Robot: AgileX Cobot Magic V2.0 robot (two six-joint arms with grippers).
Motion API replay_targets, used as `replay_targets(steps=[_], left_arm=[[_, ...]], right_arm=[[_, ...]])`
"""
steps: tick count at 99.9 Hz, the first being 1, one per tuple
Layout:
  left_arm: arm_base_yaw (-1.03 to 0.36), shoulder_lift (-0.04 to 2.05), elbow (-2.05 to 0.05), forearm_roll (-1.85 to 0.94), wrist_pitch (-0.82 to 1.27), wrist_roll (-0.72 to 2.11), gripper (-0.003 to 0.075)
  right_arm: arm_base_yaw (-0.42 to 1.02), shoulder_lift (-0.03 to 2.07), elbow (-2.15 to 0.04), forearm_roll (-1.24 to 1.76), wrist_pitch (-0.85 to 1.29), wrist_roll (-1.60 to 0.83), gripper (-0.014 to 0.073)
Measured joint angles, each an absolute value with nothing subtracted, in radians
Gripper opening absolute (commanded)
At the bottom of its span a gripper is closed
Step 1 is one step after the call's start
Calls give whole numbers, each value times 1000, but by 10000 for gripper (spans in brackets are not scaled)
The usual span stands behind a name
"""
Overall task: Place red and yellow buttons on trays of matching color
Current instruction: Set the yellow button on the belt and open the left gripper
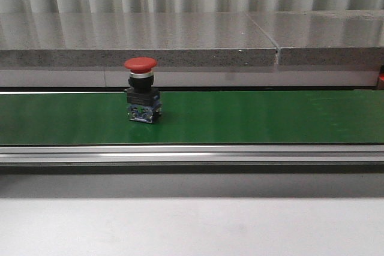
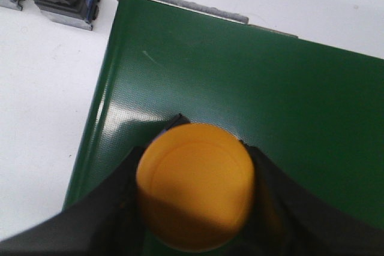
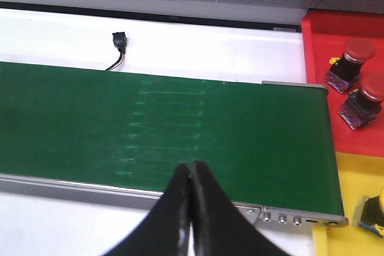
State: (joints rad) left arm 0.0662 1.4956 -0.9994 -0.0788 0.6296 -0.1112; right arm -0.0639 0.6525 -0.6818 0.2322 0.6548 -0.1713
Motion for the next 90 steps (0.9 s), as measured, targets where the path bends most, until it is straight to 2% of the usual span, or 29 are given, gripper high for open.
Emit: replay_targets(steps=[15, 24, 65, 90], left_arm=[[66, 1496, -999, -79, 630, -111, 431], [66, 1496, -999, -79, 630, -111, 538], [56, 1439, -999, -132, 593, 0, 547], [-11, 1342, -999, -131, 563, 64, 547]], right_arm=[[-64, 652, -682, 232, 655, -171, -67], [-64, 652, -682, 232, 655, -171, -67], [-64, 652, -682, 232, 655, -171, -67], [-64, 652, -682, 232, 655, -171, -67]])
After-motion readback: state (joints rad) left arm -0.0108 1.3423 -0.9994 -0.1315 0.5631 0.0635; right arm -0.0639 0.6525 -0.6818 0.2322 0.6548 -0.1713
